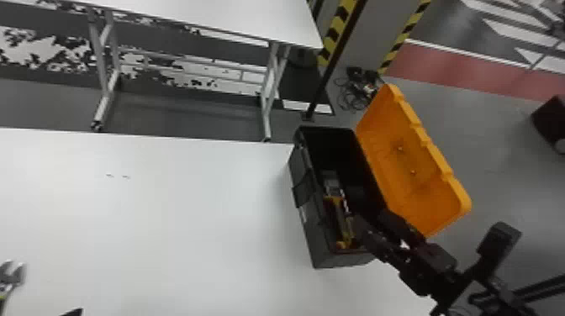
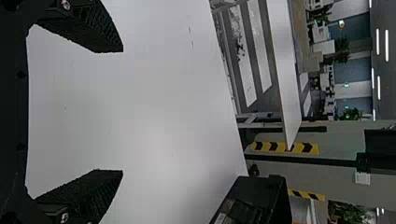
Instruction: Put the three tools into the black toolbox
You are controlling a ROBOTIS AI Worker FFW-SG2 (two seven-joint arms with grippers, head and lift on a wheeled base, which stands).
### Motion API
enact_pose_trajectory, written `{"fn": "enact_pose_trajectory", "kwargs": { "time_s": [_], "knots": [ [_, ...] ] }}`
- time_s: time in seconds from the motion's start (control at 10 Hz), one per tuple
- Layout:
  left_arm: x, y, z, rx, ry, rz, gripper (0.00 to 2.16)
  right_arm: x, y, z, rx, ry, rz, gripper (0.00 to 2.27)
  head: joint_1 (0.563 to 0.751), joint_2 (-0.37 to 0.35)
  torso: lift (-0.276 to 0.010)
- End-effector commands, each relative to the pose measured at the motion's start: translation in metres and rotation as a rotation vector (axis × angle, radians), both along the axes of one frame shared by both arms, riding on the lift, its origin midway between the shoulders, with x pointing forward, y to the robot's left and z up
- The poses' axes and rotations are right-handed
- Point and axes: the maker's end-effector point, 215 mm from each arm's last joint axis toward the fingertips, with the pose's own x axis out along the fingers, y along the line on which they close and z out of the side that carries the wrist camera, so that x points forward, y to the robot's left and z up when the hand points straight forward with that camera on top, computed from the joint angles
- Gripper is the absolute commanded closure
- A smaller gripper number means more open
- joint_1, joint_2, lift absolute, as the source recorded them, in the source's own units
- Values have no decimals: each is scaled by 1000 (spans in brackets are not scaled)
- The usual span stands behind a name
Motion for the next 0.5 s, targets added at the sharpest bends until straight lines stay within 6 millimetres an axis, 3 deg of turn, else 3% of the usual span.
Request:
{"fn": "enact_pose_trajectory", "kwargs": {
  "time_s": [0.0, 0.2, 0.4],
  "knots": [
    [17, 41, -2, 5, -1, 86, 90, -7, 18, -6, 69, 39, 29, 70, 695, -350, -51],
    [25, 95, -6, 31, 10, 161, 90, -13, 37, -12, 111, 59, 60, 70, 695, -350, -51],
    [15, 141, -21, -4, 113, 239, 87, -17, 66, -21, 148, 64, 82, 73, 695, -197, -51]
  ]
}}
